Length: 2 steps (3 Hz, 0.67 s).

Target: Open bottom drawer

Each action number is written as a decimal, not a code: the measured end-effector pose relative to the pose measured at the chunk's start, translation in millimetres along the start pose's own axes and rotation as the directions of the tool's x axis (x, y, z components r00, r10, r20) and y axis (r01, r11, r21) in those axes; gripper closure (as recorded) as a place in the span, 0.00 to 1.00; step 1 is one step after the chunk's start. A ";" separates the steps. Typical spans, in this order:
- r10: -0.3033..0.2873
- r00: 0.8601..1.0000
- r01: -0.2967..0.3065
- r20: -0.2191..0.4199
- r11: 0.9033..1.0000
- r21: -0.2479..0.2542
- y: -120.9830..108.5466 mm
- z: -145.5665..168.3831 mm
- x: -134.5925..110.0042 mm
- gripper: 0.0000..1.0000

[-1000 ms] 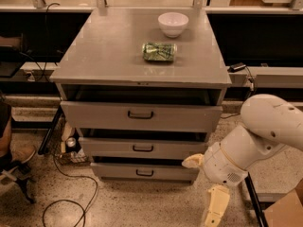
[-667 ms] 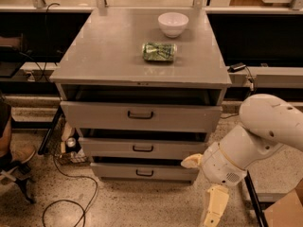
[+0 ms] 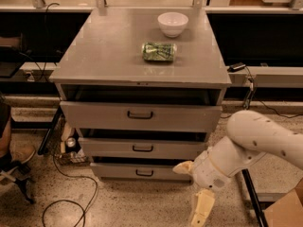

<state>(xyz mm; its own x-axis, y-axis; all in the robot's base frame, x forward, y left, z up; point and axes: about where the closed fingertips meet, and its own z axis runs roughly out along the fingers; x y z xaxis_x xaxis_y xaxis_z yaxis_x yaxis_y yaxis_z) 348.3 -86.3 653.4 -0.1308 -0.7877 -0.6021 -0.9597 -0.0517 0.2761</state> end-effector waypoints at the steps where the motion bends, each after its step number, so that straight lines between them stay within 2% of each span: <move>1: 0.037 0.996 -0.038 0.086 0.999 0.009 -40.9 50.7 32.3 0.00; 2: 0.077 0.985 -0.085 0.155 0.995 0.049 -91.3 92.8 64.8 0.00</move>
Offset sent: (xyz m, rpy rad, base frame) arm 0.1001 0.0114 -0.2163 0.1816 0.0101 -0.2420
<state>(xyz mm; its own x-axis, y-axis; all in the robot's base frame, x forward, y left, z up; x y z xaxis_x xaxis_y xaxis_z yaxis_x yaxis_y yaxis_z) 404.4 -75.7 519.6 -0.2410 -0.6846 -0.6880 -0.9560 0.0455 0.2897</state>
